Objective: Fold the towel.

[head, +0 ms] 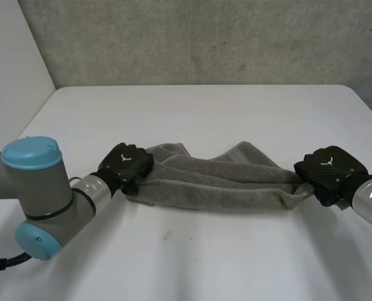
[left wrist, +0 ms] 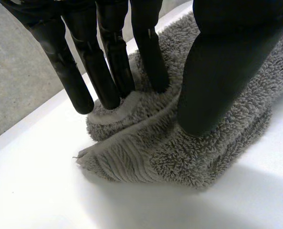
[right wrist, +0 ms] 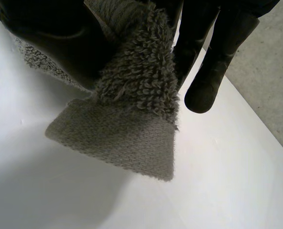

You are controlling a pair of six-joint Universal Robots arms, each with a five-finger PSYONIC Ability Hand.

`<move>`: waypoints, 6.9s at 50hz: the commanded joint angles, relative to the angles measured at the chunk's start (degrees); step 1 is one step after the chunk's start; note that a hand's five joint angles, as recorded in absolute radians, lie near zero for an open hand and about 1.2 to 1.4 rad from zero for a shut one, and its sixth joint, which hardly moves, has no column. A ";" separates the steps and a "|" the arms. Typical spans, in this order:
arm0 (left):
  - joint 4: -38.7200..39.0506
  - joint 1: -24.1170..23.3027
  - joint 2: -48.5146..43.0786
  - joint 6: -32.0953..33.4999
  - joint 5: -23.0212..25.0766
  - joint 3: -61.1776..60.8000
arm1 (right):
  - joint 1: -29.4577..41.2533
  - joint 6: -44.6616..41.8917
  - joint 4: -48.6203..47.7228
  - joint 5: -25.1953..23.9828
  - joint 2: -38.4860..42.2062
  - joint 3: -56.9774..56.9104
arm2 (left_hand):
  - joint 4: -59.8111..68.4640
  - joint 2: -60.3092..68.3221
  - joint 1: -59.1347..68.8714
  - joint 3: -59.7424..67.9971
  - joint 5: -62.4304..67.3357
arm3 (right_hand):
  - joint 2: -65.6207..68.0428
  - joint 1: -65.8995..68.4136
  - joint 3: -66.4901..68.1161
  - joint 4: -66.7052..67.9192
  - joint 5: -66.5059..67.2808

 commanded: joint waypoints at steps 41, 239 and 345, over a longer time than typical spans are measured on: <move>-0.31 -1.71 -4.84 0.51 -2.77 13.41 | 5.50 0.18 0.38 2.44 7.89 -17.30 | 34.87 34.88 34.60 34.81 34.90 | 3.39 3.70 4.86 3.21 3.13; -6.81 7.25 38.76 0.16 -13.68 -21.73 | -3.54 0.70 11.28 3.51 -1.33 -10.92 | 34.87 34.88 34.60 34.81 34.90 | 3.39 3.70 4.86 3.21 3.13; -9.98 2.24 6.06 -3.89 -17.63 10.70 | 4.90 9.05 17.08 13.70 24.24 -47.48 | -34.75 -34.74 -35.02 -34.81 -34.72 | -66.61 -66.30 -65.14 -66.79 -66.87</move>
